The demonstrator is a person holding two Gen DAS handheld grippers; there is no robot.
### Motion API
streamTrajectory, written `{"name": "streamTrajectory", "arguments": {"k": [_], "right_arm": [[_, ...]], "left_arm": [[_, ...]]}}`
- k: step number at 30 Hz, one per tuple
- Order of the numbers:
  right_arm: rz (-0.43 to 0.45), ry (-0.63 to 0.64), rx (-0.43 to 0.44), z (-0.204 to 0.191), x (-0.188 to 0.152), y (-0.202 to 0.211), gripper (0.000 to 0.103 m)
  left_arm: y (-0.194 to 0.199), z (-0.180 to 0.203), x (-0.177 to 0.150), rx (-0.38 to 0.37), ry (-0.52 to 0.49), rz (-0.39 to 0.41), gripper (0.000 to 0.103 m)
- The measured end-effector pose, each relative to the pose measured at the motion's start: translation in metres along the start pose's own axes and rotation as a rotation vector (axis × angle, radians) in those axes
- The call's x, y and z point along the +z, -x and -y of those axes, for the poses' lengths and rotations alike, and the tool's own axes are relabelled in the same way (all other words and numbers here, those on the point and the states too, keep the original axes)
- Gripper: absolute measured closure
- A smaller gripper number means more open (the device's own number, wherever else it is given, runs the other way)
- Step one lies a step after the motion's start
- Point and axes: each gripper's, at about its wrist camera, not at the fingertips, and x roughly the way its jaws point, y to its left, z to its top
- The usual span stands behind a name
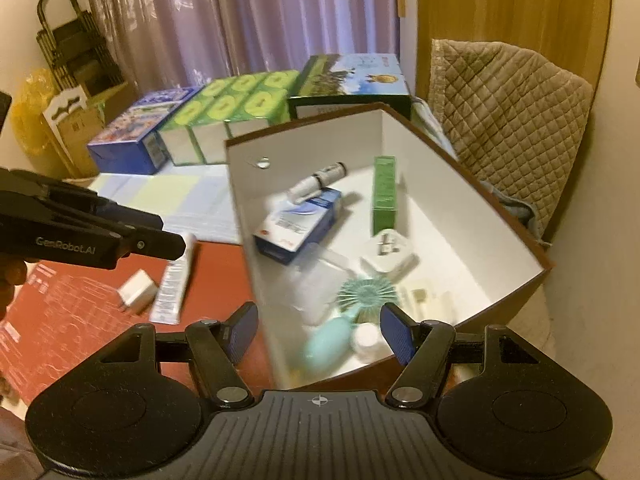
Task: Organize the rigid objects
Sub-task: 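Withdraw both grippers from the brown box back over the table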
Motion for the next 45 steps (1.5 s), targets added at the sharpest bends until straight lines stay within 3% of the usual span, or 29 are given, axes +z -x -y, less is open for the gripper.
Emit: {"name": "streamTrajectory", "arguments": {"k": [12,29,45], "right_arm": [[-0.013,-0.014,0.032,-0.056,-0.015,-0.009,0.038],[-0.135,0.007,0.085,-0.120,-0.033,-0.068,0.038],[-0.208,-0.012,0.092,-0.145,-0.035,-0.114,0.038]], "left_arm": [[0.024,-0.058,-0.043,0.038,0.065,-0.031,0.068],[0.026,-0.102,-0.092,0.094,0.110,-0.103,0.068],[0.015,-0.122,-0.107,0.119,0.126,-0.144,0.068]]}}
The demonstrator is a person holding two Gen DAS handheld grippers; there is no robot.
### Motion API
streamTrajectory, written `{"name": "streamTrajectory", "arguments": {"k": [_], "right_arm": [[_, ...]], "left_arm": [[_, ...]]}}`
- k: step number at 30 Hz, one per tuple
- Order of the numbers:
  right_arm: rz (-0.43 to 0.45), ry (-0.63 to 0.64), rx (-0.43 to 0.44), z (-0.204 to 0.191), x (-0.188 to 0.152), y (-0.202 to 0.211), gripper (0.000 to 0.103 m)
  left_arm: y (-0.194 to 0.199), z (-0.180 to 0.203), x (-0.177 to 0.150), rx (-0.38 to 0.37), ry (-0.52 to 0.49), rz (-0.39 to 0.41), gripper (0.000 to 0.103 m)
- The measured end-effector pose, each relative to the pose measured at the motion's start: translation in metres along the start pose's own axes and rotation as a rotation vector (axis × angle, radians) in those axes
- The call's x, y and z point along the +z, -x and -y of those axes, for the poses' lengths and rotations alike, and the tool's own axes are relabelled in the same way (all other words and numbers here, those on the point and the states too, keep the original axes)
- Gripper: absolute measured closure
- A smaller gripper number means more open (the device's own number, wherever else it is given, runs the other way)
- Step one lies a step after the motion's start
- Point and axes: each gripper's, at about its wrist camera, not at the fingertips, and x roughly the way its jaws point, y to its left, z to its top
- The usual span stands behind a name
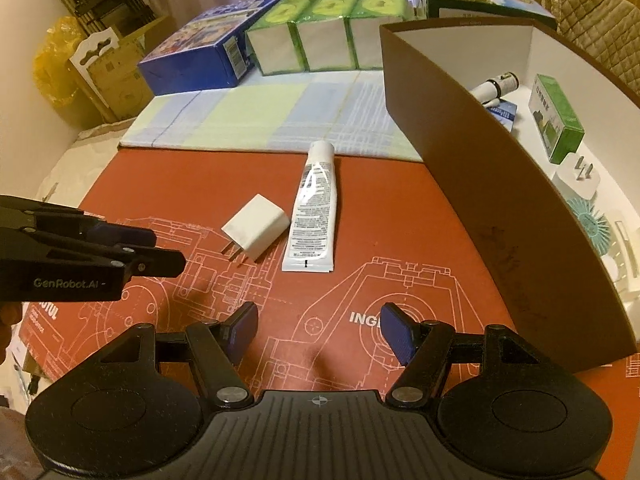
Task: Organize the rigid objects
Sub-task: 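Withdraw both grippers from the brown box back over the table, then grasp the white plug adapter with the left gripper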
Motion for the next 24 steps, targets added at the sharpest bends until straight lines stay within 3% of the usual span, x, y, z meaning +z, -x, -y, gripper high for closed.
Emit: {"name": "streamTrajectory", "arguments": {"k": [24], "right_arm": [[0.024,-0.102,-0.065,0.025,0.025,-0.043,0.038]], "left_arm": [[-0.066,0.005,0.025,0.010,-0.107,0.002,0.067]]}}
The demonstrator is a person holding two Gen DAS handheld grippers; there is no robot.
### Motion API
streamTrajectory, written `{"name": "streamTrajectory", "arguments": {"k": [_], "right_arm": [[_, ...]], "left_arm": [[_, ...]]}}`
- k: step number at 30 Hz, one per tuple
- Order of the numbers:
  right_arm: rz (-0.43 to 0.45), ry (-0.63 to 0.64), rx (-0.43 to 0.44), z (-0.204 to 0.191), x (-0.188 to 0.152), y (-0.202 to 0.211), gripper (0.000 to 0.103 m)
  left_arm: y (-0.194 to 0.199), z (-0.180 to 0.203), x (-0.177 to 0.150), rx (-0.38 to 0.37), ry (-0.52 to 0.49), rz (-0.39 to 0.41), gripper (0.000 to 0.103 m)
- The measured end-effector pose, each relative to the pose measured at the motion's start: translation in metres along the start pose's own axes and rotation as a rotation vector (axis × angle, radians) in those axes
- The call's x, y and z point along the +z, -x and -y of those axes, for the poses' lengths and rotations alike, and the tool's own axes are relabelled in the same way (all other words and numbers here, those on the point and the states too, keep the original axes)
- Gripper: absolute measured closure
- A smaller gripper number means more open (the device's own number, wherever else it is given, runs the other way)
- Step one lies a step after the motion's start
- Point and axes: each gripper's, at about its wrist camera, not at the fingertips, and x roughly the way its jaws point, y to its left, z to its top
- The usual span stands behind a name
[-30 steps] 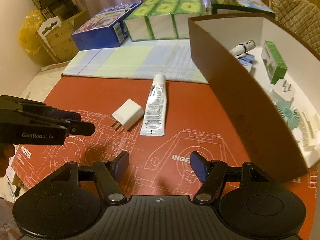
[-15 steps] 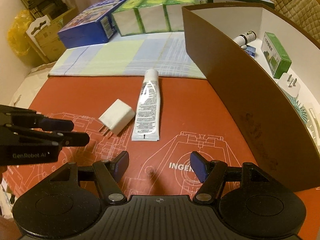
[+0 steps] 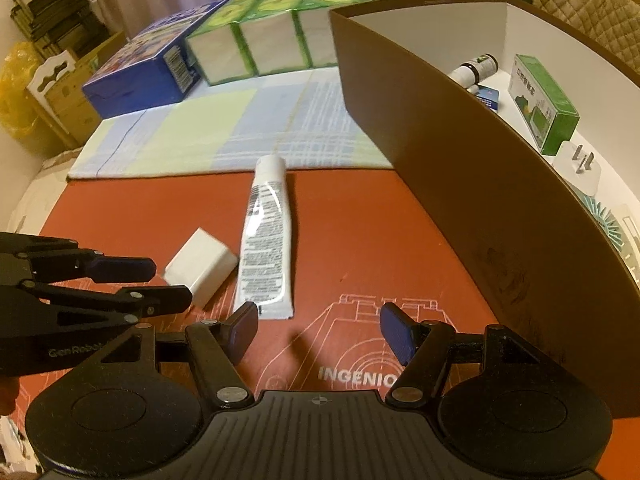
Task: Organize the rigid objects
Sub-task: 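Grasp the white plug adapter with the left gripper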
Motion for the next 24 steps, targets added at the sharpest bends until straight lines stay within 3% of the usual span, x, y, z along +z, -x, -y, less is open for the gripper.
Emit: {"name": "streamTrajectory", "arguments": {"k": [17,24], "right_arm": [[-0.010,-0.007,0.000,0.004,0.013,-0.017,0.038],[-0.010,0.029,0.015,-0.006,0.024,-0.027,0.038]], "left_arm": [[-0.024,-0.004,0.010,-0.008,-0.020,0.005,0.066],[-0.023,-0.028,0.013,0.076,0.074,0.014,0.066]]}}
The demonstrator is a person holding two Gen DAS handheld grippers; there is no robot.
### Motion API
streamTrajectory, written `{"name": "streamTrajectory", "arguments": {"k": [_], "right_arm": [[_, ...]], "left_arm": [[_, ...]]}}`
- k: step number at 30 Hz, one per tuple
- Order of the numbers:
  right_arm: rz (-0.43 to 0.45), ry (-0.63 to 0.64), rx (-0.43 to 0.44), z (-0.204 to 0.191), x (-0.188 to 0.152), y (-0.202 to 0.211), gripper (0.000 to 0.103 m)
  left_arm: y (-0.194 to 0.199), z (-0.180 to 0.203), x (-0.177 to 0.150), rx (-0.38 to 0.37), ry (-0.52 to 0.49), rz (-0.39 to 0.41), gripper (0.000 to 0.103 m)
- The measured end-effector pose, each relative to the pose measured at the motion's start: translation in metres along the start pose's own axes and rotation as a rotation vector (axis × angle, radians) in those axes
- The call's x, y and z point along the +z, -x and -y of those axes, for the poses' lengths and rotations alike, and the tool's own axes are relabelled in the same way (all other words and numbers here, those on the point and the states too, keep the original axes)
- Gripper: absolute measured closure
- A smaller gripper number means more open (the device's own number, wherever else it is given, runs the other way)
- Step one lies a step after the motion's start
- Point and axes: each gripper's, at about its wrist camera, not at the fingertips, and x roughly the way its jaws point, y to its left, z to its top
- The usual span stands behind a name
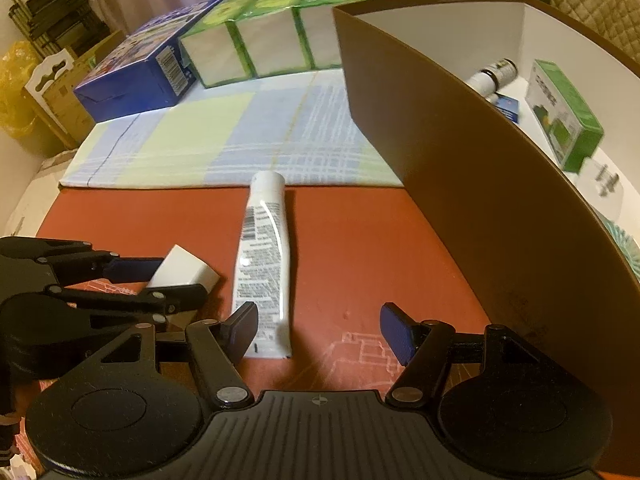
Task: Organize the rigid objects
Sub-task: 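Grasp the white plug adapter with the left gripper, then grasp the white tube with the right gripper while the left holds the adapter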
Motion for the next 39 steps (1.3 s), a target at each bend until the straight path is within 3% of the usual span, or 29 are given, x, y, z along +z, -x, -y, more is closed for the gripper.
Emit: {"name": "streamTrajectory", "arguments": {"k": [12,19,22,26,39], "right_arm": [[-0.029,0.059,0.044,-0.027,0.018,-0.040,0.038],[0.009,0.154,-0.059,-0.052,0.024,-0.061,0.039],[0.030,0.207,-0.090,-0.058,0.025,-0.066,0.055],[0.037,0.219,-0.084,-0.060,0.025,-0.068,0.066],[-0.009,0.305,0.002,-0.048,-0.016,-0.037,0.066]], "left_arm": [[0.002,-0.046,-0.001,0.081,0.129,0.001,0.066],[0.004,-0.048,-0.003,0.085,0.150,0.000,0.066],[0.005,-0.048,-0.003,0.088,0.152,-0.003,0.066],[0.005,-0.048,-0.003,0.093,0.149,-0.001,0.066],[0.019,-0.023,-0.028,0.043,0.100,-0.013,0.066]]}}
